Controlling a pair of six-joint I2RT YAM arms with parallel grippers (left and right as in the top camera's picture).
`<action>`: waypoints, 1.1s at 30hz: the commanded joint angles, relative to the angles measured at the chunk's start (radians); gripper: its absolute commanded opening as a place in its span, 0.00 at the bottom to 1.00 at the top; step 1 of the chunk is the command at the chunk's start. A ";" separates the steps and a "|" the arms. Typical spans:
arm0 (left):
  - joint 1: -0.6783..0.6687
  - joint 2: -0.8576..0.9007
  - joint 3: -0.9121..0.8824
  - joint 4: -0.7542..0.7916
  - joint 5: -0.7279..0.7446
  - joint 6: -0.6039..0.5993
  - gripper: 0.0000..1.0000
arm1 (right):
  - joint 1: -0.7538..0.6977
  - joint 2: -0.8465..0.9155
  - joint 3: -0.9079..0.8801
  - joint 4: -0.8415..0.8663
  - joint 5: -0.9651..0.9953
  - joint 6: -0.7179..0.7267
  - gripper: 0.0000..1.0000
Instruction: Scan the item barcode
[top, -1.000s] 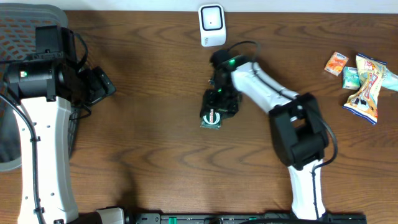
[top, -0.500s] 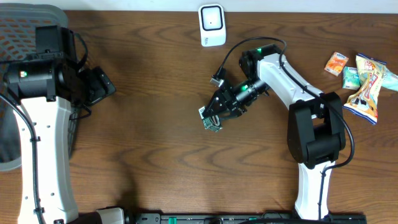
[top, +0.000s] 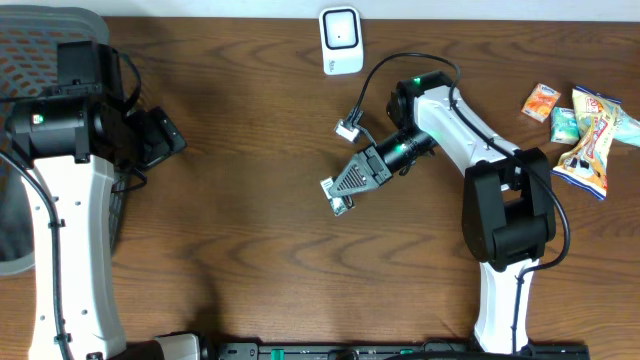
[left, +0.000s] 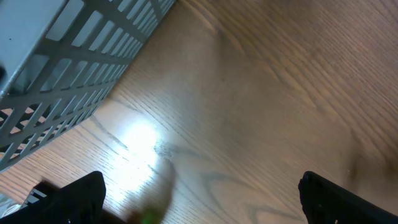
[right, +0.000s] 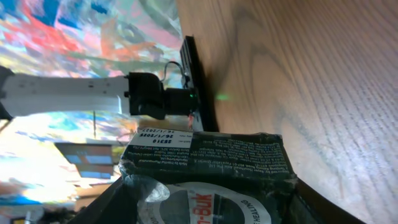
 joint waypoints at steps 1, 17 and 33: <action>0.002 0.006 -0.004 -0.003 -0.006 -0.005 0.98 | 0.003 -0.027 -0.003 0.004 0.025 -0.090 0.46; 0.002 0.006 -0.004 -0.003 -0.006 -0.005 0.98 | 0.042 -0.027 -0.005 0.342 0.765 0.542 0.44; 0.002 0.006 -0.004 -0.003 -0.005 -0.005 0.98 | 0.069 -0.026 -0.010 0.422 1.119 0.661 0.99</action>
